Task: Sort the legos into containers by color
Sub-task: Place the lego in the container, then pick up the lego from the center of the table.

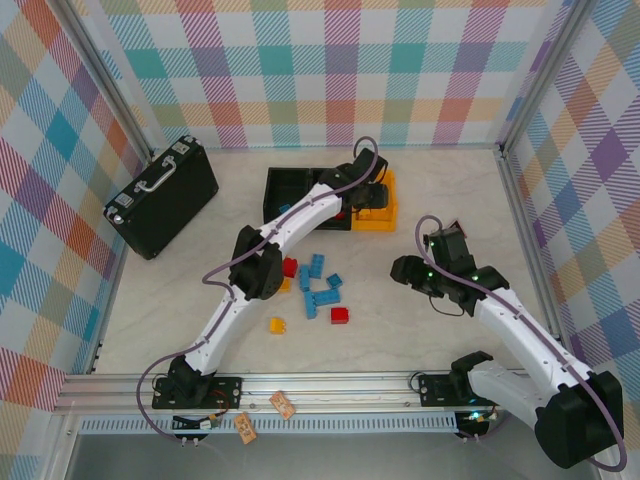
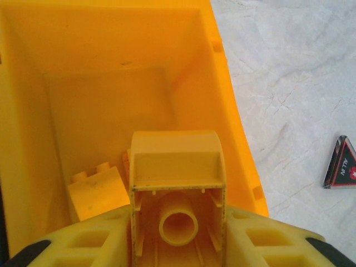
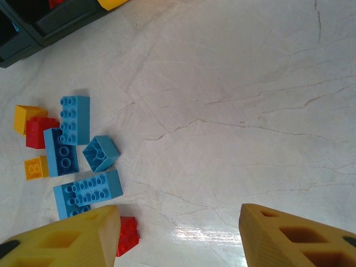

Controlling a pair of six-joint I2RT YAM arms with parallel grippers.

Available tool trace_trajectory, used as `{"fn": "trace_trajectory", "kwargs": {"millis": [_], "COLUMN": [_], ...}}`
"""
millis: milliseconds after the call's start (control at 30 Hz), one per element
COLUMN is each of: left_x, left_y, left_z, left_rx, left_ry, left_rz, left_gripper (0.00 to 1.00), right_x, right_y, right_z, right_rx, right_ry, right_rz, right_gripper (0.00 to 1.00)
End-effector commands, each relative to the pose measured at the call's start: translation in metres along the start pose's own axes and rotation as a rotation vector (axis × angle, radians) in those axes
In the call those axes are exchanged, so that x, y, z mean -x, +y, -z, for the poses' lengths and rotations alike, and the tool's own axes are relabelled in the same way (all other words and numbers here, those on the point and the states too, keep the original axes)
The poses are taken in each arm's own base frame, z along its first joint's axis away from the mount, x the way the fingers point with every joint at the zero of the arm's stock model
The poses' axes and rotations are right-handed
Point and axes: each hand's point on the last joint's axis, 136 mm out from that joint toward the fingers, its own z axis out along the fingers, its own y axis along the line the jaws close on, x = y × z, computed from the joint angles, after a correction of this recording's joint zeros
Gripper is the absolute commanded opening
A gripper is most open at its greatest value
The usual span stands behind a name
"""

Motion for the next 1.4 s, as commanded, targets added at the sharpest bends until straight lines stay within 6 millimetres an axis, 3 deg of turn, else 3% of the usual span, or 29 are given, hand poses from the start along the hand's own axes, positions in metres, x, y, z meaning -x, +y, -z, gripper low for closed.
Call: {"fn": "trace_trajectory", "kwargs": {"millis": [0,200,367,600,767,967,1133,1367], "left_x": [0.015,0.008,0.009,0.012,-0.007,-0.043,-0.079,-0.143], "left_y": [-0.01,-0.01,-0.014,-0.033,-0.028,-0.001,0.038,0.085], "left_z": [-0.001,-0.01,-0.003,0.045,0.08,0.122,0.15,0.166], "left_rx": [-0.059,-0.069,-0.082,-0.135,-0.135,-0.101,-0.025,0.074], "left_ry": [-0.042,-0.022,-0.015,0.004,0.044,0.078,0.109,0.192], "left_rz": [-0.008,0.0,0.011,0.022,0.024,0.008,0.024,0.124], "left_gripper": [0.41,0.41,0.5,0.53,0.54,0.54,0.55,0.55], "right_x": [-0.003,0.0,0.0,0.003,0.005,0.003,-0.004,-0.018], "right_y": [-0.003,-0.003,0.0,0.005,0.012,0.027,0.041,0.059], "right_z": [0.0,-0.001,0.0,0.004,0.006,0.002,-0.004,-0.02], "right_rx": [0.003,0.005,0.019,0.038,0.054,0.104,0.123,0.141], "right_ry": [0.008,0.003,0.004,-0.005,0.004,0.041,0.074,0.123], "right_rz": [-0.018,-0.024,-0.02,0.008,0.042,0.072,0.119,0.157], "right_gripper": [0.59,0.59,0.59,0.63,0.63,0.63,0.63,0.63]}}
